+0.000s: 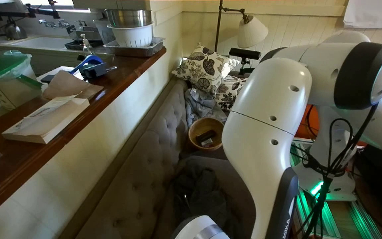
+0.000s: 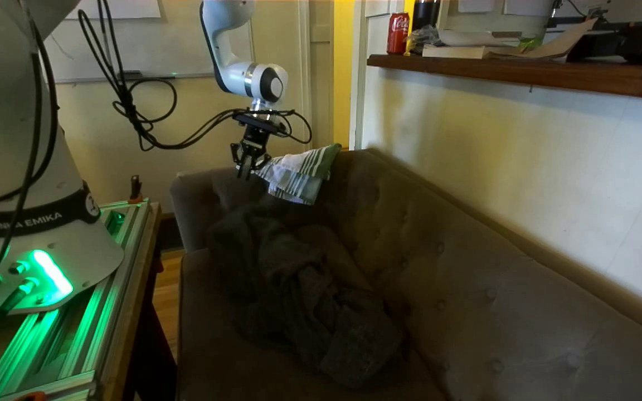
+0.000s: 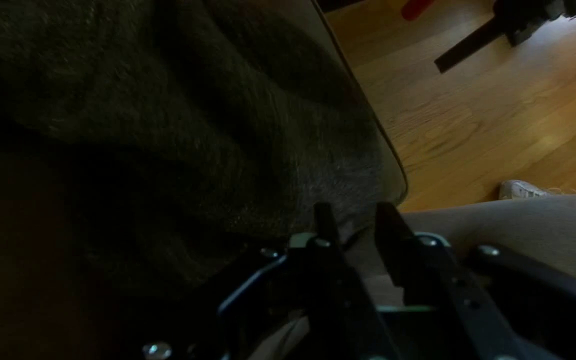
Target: Partially stretch the blanket
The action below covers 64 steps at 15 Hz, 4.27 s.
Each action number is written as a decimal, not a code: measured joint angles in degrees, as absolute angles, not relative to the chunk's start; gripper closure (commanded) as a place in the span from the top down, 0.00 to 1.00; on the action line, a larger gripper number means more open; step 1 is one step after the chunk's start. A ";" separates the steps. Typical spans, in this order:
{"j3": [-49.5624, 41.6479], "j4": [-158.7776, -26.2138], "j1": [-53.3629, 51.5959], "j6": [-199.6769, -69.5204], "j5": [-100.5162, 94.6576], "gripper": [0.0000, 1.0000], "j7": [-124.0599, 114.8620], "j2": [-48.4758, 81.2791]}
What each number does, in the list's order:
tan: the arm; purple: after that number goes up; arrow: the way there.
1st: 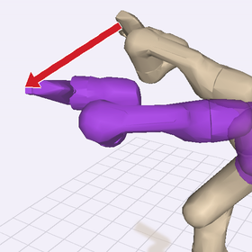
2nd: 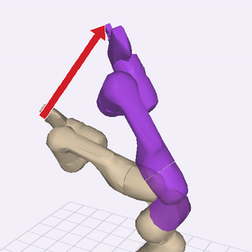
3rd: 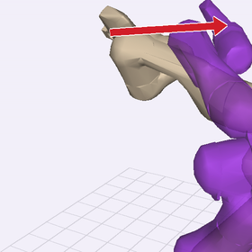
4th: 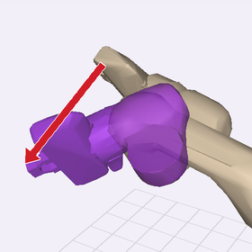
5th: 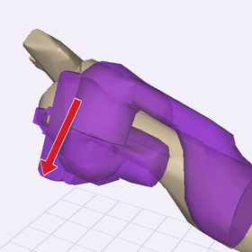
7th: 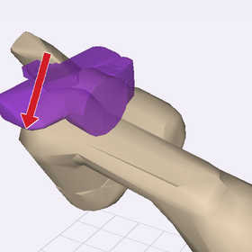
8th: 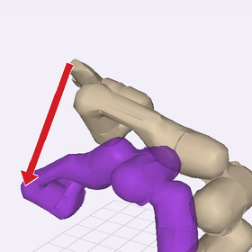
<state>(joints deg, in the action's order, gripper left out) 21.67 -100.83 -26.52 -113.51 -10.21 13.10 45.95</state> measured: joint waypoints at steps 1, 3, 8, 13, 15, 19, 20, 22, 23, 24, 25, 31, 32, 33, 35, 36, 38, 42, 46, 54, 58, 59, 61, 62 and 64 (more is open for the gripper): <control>20.40 -99.89 -26.83 -113.42 -10.52 0.66 12.89 46.55; 16.67 -98.64 -26.83 -114.49 -11.48 0.80 12.11 47.70; 7.06 -98.01 -21.08 -119.15 -11.52 1.00 9.80 51.74; -0.80 -98.04 -11.34 -124.23 -11.50 1.00 7.78 54.54; -2.92 -98.12 -6.94 -126.03 -11.44 1.00 6.91 54.69; -5.77 -98.31 -0.18 -128.93 -10.93 1.00 2.63 55.18; -6.33 -98.55 0.81 -129.49 -10.70 1.00 0.73 55.66; -7.44 -99.35 1.63 -130.92 -9.95 1.00 -3.98 57.10; -7.79 -99.67 1.70 -131.55 -9.18 1.00 -6.42 57.95; -7.96 -99.84 1.71 -131.94 -8.06 1.00 -8.77 58.96; -7.93 -99.90 1.72 -131.92 -6.52 1.00 -10.69 59.99; -6.40 -99.16 3.01 -128.23 4.70 0.52 -16.33 64.03; -6.02 -98.74 3.67 -127.13 6.48 0.44 -16.54 64.39; -5.61 -98.31 4.43 -126.11 8.27 0.38 -16.69 64.68; -4.77 -97.31 6.15 -124.30 11.93 0.48 -16.82 65.14; -4.31 -96.88 7.03 -123.29 13.59 0.41 -16.83 65.26; -3.72 -96.31 8.33 -122.30 14.77 0.30 -16.83 65.29; -3.39 -96.17 8.72 -122.05 15.00 0.30 -16.87 65.30; -3.71 -96.02 8.64 -123.01 15.05 0.00 -16.88 65.32; -9.62 -88.88 13.95 -131.94 16.84 0.03 -17.16 64.90; -14.45 -87.43 14.91 -137.53 16.66 0.03 -19.27 64.70; -15.75 -87.44 14.74 -138.95 16.62 0.03 -20.53 64.71; -18.78 -87.50 14.15 -140.81 15.79 0.03 -23.11 64.71; -20.51 -87.54 13.72 -140.93 14.96 0.03 -24.54 64.72; -24.01 -87.69 12.72 -140.86 12.75 0.37 -27.63 64.85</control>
